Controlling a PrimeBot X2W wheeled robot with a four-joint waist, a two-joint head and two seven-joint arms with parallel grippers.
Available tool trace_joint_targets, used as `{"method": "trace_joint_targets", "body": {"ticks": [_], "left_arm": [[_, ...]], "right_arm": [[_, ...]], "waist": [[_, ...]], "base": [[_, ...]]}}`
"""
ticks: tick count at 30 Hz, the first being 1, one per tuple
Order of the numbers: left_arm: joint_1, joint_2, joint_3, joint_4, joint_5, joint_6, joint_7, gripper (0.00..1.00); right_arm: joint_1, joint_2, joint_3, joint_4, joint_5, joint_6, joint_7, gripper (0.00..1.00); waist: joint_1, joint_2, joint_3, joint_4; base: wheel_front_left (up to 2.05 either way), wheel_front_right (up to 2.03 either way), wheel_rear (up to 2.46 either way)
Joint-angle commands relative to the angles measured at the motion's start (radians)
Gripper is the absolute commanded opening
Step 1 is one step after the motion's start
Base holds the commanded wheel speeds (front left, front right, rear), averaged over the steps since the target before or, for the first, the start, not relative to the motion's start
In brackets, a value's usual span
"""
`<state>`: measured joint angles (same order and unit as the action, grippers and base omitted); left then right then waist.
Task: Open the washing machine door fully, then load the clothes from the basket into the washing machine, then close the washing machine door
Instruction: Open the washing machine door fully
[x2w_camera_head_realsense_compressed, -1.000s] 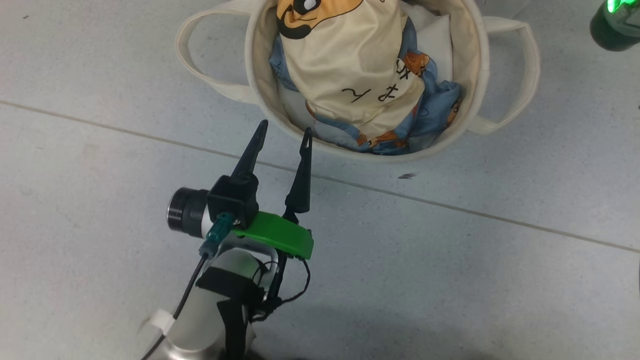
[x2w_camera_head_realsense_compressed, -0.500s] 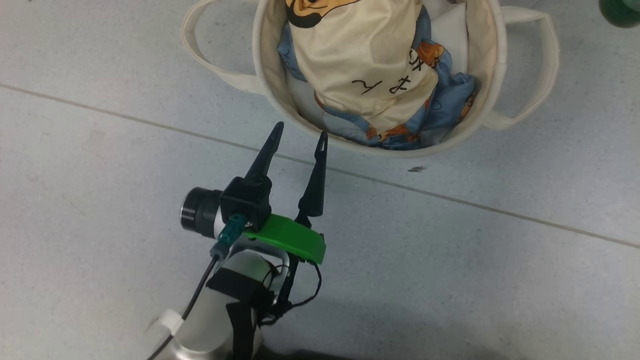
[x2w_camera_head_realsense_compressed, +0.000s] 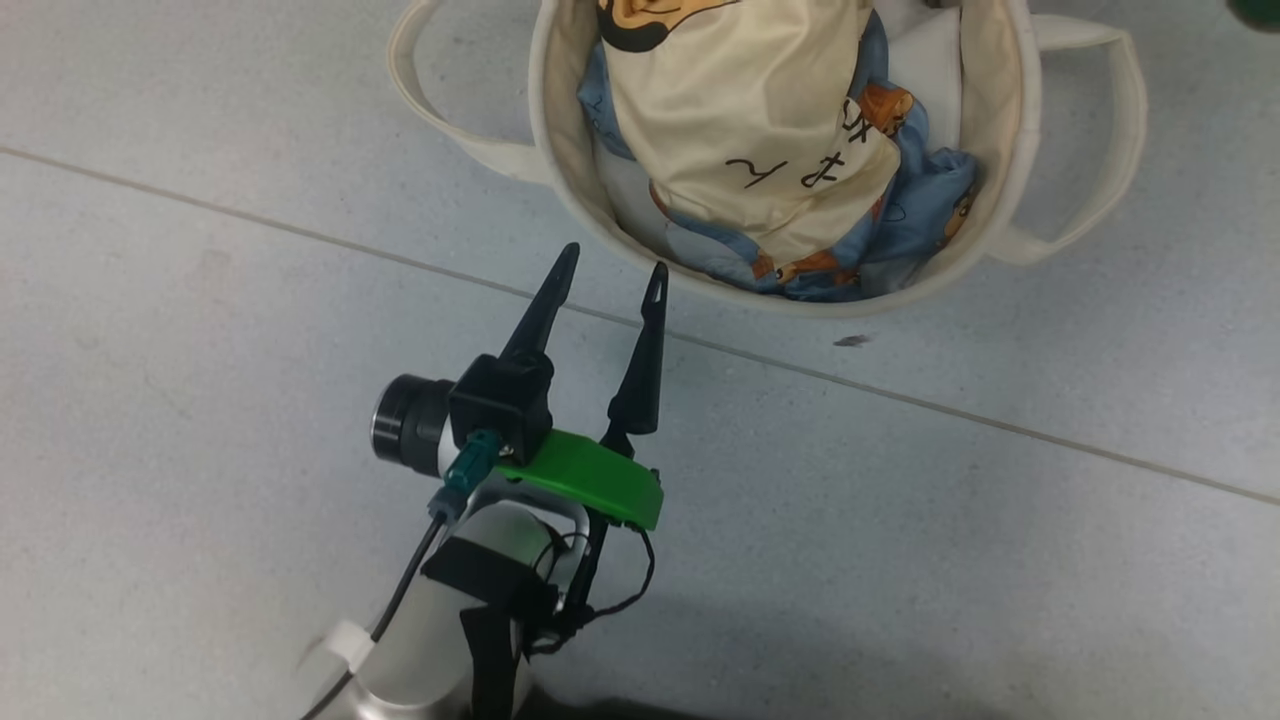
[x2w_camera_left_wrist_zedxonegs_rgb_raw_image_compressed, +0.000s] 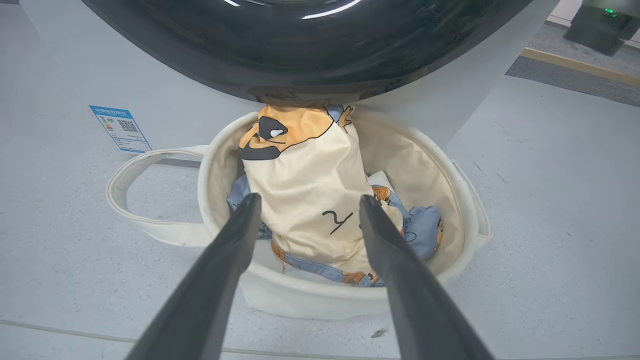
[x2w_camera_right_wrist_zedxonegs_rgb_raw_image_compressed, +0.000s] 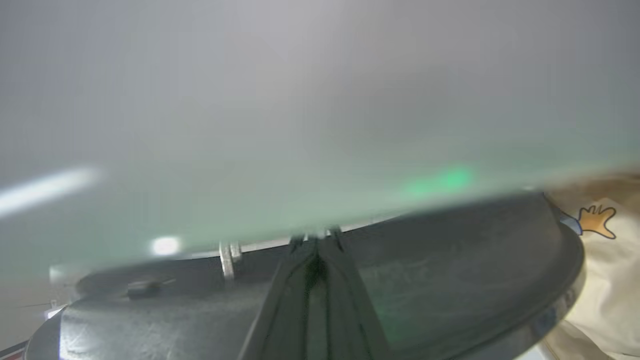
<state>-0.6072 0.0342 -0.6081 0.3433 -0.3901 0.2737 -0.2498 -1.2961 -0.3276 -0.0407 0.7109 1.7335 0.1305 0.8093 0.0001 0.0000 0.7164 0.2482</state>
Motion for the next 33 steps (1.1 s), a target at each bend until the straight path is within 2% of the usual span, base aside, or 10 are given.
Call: {"method": "trace_joint_targets", "body": {"ticks": [1,20,33], "left_arm": [[0.003,0.016,0.025,-0.03,-0.002,0.005,-0.012,1.0],[0.072,0.016,0.049,-0.005,-0.02,-0.016,-0.012,1.0],[0.149,0.016,0.07,0.041,-0.028,-0.031,-0.012,1.0]], "right_arm": [[0.01,0.018,0.023,-0.03,0.002,0.0,0.019,0.0],[0.354,0.084,0.14,-0.128,0.035,0.0,0.064,0.0],[0.599,0.168,0.213,-0.123,0.093,0.0,0.068,0.0]], "waist": [[-0.0001,0.0,-0.006,0.001],[-0.0001,0.0,-0.188,0.006],[-0.0001,0.0,-0.348,0.059]], "base": [[0.0,0.0,0.0],[0.0,0.0,0.0],[0.0,0.0,0.0]]}}
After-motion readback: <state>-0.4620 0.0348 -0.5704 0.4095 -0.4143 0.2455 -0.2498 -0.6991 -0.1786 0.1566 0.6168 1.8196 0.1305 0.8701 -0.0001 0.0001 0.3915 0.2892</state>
